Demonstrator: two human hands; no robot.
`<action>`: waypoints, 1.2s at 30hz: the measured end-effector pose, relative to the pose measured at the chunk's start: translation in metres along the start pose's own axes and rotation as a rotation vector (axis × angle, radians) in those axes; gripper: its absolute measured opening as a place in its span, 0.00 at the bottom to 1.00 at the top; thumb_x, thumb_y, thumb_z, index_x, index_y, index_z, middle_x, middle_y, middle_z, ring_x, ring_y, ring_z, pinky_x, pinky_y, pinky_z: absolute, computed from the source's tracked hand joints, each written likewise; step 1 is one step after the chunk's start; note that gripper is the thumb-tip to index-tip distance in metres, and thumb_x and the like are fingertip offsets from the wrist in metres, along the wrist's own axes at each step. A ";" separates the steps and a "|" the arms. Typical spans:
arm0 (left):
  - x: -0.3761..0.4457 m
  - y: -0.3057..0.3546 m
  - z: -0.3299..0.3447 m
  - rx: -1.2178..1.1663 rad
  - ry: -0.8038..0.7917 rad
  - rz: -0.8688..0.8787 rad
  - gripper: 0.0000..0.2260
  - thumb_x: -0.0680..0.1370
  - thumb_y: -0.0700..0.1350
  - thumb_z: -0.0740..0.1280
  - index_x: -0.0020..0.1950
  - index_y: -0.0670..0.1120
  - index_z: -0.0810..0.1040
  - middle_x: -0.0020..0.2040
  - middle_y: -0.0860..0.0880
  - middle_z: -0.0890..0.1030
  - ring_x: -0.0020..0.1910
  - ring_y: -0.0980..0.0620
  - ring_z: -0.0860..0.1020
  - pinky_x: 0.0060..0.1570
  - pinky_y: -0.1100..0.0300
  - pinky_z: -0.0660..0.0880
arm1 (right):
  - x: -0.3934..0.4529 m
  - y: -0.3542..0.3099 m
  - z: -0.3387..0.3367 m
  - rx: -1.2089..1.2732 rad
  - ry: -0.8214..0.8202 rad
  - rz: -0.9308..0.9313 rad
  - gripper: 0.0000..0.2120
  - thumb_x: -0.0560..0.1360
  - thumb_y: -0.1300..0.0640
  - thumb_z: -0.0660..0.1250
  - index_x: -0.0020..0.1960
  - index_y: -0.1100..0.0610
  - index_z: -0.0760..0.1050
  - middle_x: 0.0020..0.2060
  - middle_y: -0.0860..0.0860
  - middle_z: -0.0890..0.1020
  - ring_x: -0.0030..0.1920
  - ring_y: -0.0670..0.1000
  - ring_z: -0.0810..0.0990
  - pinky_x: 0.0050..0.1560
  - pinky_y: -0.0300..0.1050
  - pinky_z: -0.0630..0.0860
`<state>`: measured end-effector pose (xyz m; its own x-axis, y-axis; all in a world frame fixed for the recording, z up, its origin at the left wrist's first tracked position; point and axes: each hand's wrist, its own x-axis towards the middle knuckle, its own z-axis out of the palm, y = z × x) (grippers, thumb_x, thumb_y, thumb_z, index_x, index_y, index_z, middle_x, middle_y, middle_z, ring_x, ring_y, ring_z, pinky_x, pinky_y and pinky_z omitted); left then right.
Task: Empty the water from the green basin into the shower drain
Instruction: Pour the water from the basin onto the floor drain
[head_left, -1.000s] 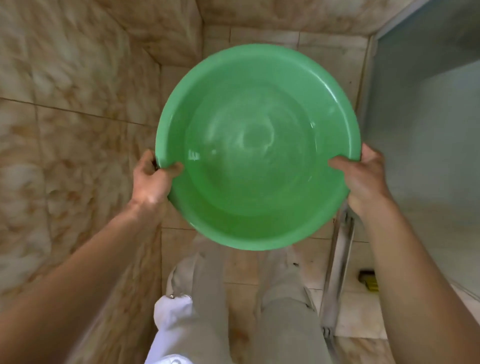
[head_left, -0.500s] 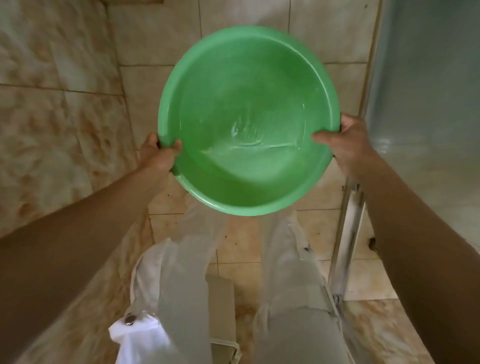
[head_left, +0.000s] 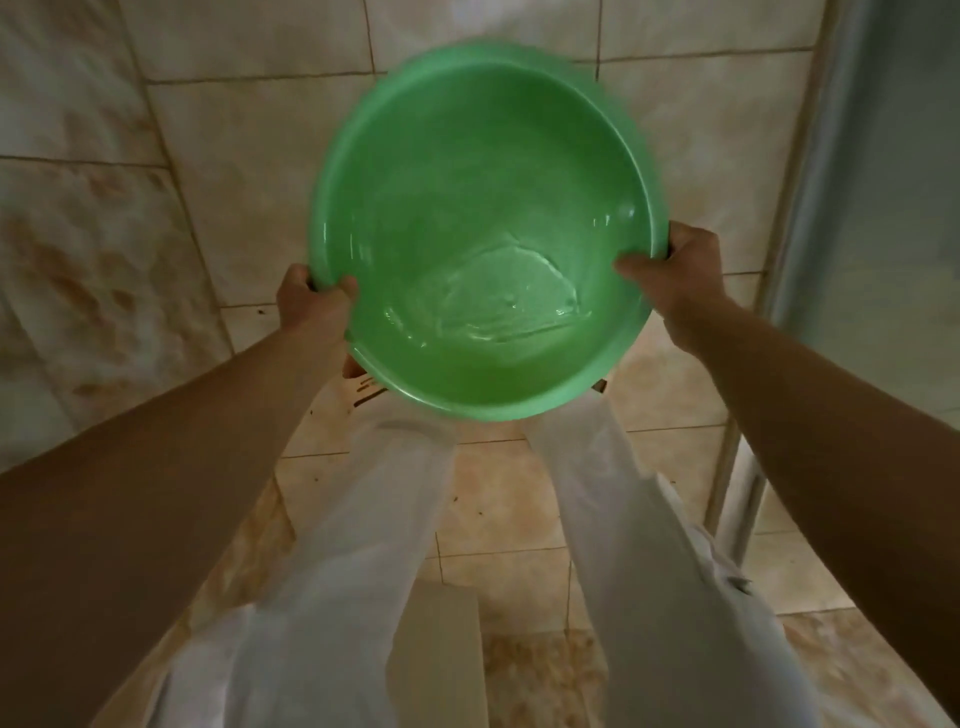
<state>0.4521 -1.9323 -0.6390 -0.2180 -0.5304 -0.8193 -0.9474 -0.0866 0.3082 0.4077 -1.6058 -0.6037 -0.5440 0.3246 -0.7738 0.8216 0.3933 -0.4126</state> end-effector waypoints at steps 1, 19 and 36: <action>0.006 -0.003 0.004 -0.002 0.004 -0.005 0.09 0.76 0.38 0.70 0.52 0.47 0.73 0.44 0.53 0.78 0.42 0.56 0.78 0.35 0.63 0.76 | 0.006 0.003 0.005 -0.016 0.003 0.001 0.14 0.64 0.65 0.70 0.50 0.59 0.81 0.44 0.57 0.85 0.43 0.57 0.84 0.42 0.50 0.84; 0.065 -0.066 0.043 -0.025 -0.044 -0.135 0.08 0.76 0.39 0.70 0.50 0.48 0.74 0.47 0.50 0.80 0.47 0.49 0.81 0.45 0.55 0.79 | 0.061 0.075 0.041 -0.044 -0.043 0.116 0.16 0.67 0.61 0.73 0.54 0.58 0.81 0.48 0.56 0.85 0.48 0.58 0.84 0.52 0.57 0.82; 0.082 -0.056 0.046 0.000 -0.115 -0.179 0.10 0.77 0.38 0.69 0.57 0.45 0.74 0.51 0.47 0.80 0.49 0.47 0.80 0.50 0.50 0.79 | 0.071 0.083 0.051 -0.077 -0.067 0.176 0.14 0.70 0.60 0.73 0.55 0.57 0.80 0.48 0.55 0.84 0.49 0.57 0.83 0.55 0.56 0.80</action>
<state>0.4769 -1.9323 -0.7454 -0.0714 -0.4069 -0.9107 -0.9733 -0.1712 0.1528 0.4455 -1.5938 -0.7175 -0.3785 0.3372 -0.8620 0.8861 0.4013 -0.2320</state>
